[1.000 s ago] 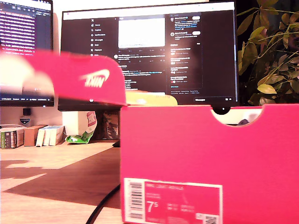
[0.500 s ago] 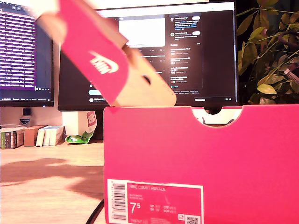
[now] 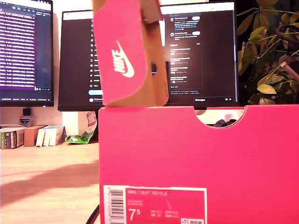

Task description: Close the red shoebox by pushing the lid with your left arm and holding the box in place with your right arm

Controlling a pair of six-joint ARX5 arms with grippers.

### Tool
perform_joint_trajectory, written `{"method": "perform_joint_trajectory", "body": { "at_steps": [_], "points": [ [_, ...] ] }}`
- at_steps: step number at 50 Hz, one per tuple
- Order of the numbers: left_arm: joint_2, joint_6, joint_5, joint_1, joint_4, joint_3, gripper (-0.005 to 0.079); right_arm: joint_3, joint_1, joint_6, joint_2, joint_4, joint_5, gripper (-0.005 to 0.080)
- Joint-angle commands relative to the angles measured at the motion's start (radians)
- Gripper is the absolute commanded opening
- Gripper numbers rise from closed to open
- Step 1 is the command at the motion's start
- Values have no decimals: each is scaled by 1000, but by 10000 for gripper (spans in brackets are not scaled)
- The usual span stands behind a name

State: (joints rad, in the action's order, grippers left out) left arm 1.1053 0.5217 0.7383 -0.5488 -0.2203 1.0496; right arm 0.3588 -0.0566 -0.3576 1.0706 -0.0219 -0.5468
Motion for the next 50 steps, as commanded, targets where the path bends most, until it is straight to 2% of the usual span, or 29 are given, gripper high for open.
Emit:
{"method": "perform_joint_trajectory", "body": {
  "at_steps": [1,7,9,13,14,15,20,25,31,39,50],
  "points": [
    [45,-3,-67,-20,34,-58,-19,58,29,37,-10,-15,2,-13],
    [44,-16,-170,-51,131,-57,-19,136,87,139,-22,-124,78,-12],
    [44,-43,-237,-54,143,-54,-19,164,101,169,-25,-167,131,-12],
    [44,-106,-340,-56,129,-42,-19,220,124,230,-32,-238,193,-13],
    [44,-106,-340,-56,121,-41,-19,233,126,237,-34,-251,204,-13],
    [44,-106,-386,-56,114,-40,-19,245,130,237,-35,-261,218,-12],
    [42,-218,-499,-56,64,-39,-19,302,135,283,-36,-314,267,-12],
    [39,-271,-568,-55,-2,-39,-19,340,135,283,-36,-359,248,-12],
    [39,-294,-601,-43,-71,-39,-19,362,129,273,-45,-372,182,-12],
    [39,-312,-602,-36,-146,-39,-19,362,94,240,-55,-367,0,-12],
    [39,-313,-602,-36,-177,-39,-19,362,-7,238,-46,-387,-3,-12]
  ]
}}
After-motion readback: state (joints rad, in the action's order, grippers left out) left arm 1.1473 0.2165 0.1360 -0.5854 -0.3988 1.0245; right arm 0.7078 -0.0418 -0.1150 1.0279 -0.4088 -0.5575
